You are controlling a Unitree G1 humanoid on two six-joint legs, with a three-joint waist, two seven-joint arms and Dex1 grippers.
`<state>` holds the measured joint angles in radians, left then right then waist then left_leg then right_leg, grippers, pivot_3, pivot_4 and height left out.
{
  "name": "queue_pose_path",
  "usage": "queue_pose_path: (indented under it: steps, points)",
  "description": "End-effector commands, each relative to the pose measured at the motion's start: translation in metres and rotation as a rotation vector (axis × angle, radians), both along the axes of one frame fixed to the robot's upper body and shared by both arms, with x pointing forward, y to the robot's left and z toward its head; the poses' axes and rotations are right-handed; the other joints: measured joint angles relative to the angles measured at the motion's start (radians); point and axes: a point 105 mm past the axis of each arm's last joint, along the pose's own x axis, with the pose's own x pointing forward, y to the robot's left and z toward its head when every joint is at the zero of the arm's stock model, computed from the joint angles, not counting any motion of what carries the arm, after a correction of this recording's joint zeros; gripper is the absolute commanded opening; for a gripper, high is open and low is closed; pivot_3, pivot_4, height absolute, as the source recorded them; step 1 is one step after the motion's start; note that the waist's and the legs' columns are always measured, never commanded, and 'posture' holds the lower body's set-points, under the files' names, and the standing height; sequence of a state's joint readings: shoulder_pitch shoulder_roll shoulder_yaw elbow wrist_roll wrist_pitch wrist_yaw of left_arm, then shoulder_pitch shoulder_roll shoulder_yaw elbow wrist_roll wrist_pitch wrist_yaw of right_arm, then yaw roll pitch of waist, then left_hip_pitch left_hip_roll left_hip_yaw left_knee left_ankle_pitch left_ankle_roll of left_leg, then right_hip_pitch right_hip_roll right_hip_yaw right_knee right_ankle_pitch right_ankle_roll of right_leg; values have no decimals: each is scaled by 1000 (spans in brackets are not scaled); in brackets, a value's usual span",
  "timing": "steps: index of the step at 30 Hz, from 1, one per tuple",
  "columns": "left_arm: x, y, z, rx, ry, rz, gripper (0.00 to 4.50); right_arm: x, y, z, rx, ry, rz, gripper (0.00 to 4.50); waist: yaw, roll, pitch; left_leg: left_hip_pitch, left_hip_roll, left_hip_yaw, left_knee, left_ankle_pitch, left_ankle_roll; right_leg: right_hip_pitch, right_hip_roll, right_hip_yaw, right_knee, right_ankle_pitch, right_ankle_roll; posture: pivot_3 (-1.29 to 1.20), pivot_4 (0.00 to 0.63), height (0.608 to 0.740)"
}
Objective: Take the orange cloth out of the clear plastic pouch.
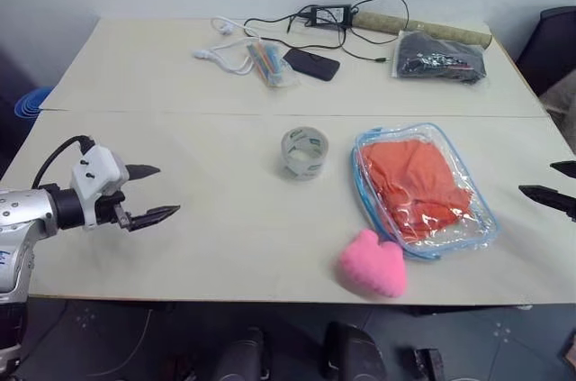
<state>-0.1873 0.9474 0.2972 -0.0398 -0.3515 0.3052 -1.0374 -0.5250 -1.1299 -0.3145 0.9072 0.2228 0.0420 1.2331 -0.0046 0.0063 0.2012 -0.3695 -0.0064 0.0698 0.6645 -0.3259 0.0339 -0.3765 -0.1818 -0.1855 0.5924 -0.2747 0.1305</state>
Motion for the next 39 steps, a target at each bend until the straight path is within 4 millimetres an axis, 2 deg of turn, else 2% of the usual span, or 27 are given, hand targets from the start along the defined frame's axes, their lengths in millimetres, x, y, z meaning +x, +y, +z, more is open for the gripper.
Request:
queue_pose_path:
  steps: [1,16,25,31,33,35,38,39]
  points:
    - [1,2,6,33,-25,-9,4461,-3,-3,12,-25,-45,-1,4500,0,0,0,0,0,0,0,0,0,0,0,0,0,0,0,0,150,740]
    - [-1,4,-3,48,22,-9,4461,-2,-2,5,-3,-44,-19,4500,0,0,0,0,0,0,0,0,0,0,0,0,0,0,0,0,150,740]
    - [0,4,1,45,4,-16,4461,-1,2,2,43,-29,-10,4500,0,0,0,0,0,0,0,0,0,0,0,0,0,0,0,0,150,740]
    - [3,-1,7,45,-7,-53,4461,-1,5,9,47,-39,4,4500,1,0,0,0,0,0,0,0,0,0,0,0,0,0,0,0,150,740]
    - [7,-13,18,52,-37,-96,4461,1,16,20,36,-65,60,4500,3,0,0,0,0,0,1,0,0,0,0,0,0,0,0,0,150,740]
    - [12,-30,30,71,-65,-164,4461,3,37,36,56,-92,151,4500,3,0,0,0,0,0,1,0,0,0,0,0,1,0,0,0,150,740]
    - [22,-74,50,141,-87,-385,4461,-1,106,62,50,-80,446,4500,7,0,0,-1,0,-1,4,0,0,0,0,0,3,0,0,0,150,740]
    - [24,-82,54,162,-92,-427,4461,-4,120,65,43,-68,503,4500,8,0,0,-1,0,-1,4,0,0,0,0,0,3,0,0,0,150,740]
